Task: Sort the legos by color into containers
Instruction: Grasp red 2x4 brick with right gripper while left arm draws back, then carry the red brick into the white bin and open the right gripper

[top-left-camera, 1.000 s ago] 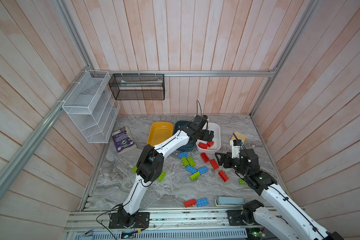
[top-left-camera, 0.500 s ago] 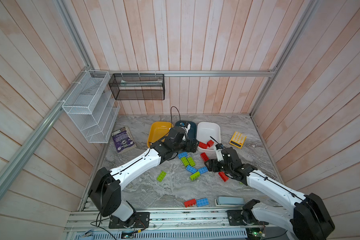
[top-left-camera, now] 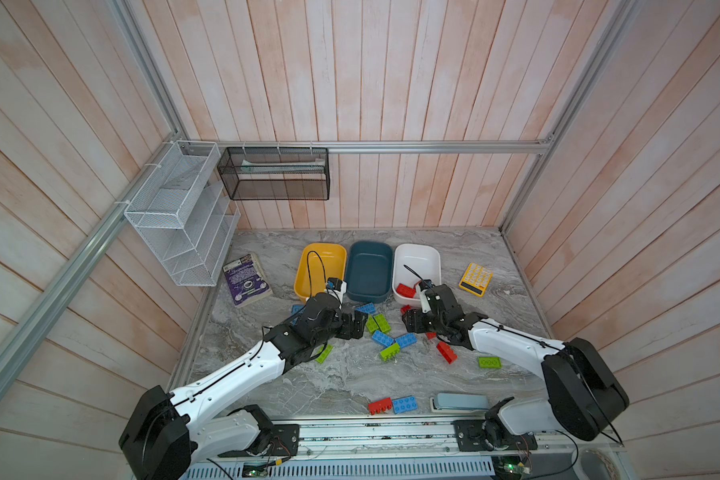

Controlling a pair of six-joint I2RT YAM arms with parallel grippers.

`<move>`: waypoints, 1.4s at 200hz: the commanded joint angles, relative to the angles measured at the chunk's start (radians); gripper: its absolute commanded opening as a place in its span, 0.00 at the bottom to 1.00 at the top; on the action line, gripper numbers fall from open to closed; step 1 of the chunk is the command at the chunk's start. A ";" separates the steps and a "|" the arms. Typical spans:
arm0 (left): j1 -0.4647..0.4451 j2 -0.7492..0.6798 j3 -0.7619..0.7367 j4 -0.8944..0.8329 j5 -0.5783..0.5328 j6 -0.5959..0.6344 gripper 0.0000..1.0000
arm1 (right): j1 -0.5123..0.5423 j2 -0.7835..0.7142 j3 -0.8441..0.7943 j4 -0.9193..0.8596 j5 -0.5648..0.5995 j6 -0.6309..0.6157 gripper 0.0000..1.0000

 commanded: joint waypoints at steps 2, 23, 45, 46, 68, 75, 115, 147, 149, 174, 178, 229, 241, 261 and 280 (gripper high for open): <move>0.003 -0.038 -0.033 -0.021 -0.026 -0.022 0.95 | 0.004 0.037 0.042 0.027 0.040 -0.024 0.75; 0.004 -0.061 -0.045 -0.038 -0.033 -0.020 0.95 | 0.004 0.079 0.058 0.038 0.028 -0.024 0.70; 0.003 -0.077 -0.059 -0.052 -0.042 -0.018 0.95 | 0.008 0.116 0.063 0.051 0.022 -0.024 0.69; 0.004 -0.077 -0.059 -0.052 -0.043 -0.018 0.95 | 0.006 0.117 0.063 0.052 0.023 -0.024 0.69; 0.003 -0.079 -0.071 -0.053 -0.041 -0.025 0.95 | 0.012 0.149 0.061 0.070 0.018 -0.017 0.68; 0.003 -0.077 -0.071 -0.050 -0.038 -0.026 0.95 | 0.012 0.158 0.063 0.072 0.022 -0.014 0.67; 0.003 -0.071 -0.075 -0.044 -0.033 -0.028 0.95 | 0.020 0.208 0.082 0.073 0.039 -0.021 0.63; 0.003 -0.073 -0.075 -0.050 -0.036 -0.026 0.95 | 0.031 0.238 0.092 0.072 0.053 -0.023 0.53; 0.003 -0.073 -0.076 -0.050 -0.036 -0.026 0.95 | 0.031 0.240 0.093 0.072 0.052 -0.021 0.52; 0.003 -0.080 -0.078 -0.052 -0.036 -0.025 0.95 | 0.039 0.242 0.094 0.072 0.054 -0.017 0.44; 0.004 -0.080 -0.078 -0.052 -0.037 -0.023 0.95 | 0.040 0.240 0.094 0.072 0.055 -0.016 0.42; 0.003 -0.082 -0.074 -0.062 -0.049 -0.006 0.95 | 0.080 0.189 0.126 0.004 0.065 -0.022 0.29; 0.004 -0.082 -0.073 -0.061 -0.050 -0.004 0.95 | 0.102 0.151 0.142 -0.030 0.066 -0.027 0.29; 0.004 -0.085 -0.071 -0.066 -0.087 -0.009 0.95 | 0.116 0.075 0.173 -0.075 0.029 -0.022 0.29; 0.004 -0.114 -0.086 -0.051 -0.147 -0.016 0.95 | 0.116 0.011 0.210 -0.101 0.003 -0.015 0.30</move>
